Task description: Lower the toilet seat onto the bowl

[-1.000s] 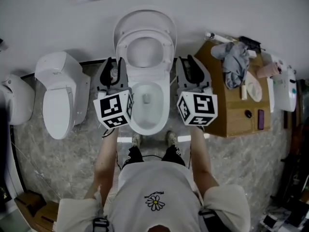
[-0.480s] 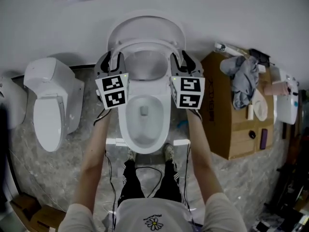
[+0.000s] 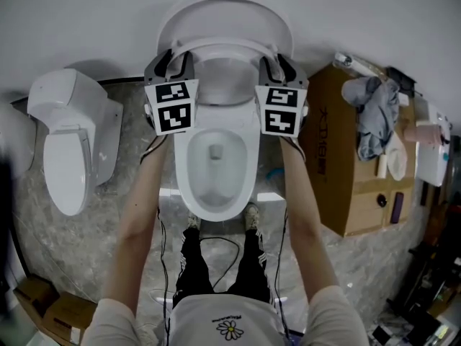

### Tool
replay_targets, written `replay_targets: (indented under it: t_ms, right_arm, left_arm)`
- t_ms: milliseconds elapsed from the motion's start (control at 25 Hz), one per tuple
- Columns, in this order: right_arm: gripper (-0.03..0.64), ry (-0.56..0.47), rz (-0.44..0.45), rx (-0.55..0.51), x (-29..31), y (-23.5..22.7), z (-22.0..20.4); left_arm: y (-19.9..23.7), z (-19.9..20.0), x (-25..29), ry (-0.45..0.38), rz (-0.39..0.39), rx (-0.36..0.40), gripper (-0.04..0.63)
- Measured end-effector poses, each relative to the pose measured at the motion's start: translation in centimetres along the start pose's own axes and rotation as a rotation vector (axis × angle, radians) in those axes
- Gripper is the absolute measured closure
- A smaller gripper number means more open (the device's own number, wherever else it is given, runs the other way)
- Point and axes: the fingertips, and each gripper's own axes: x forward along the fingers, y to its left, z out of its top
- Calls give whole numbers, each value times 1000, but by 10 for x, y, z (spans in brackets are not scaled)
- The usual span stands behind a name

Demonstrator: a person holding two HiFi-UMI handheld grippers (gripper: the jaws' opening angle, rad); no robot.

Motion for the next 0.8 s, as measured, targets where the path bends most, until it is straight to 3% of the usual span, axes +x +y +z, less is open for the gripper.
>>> replay_targets:
  t_ms: [360, 800]
  right_arm:
    - [526, -9, -46, 17, -1, -6, -2]
    - [525, -27, -47, 73, -22, -3, -7]
  left_arm:
    - [2, -1, -3, -13, -24, -26, 448]
    - [-3, -4, -26, -4, -91, -18, 471]
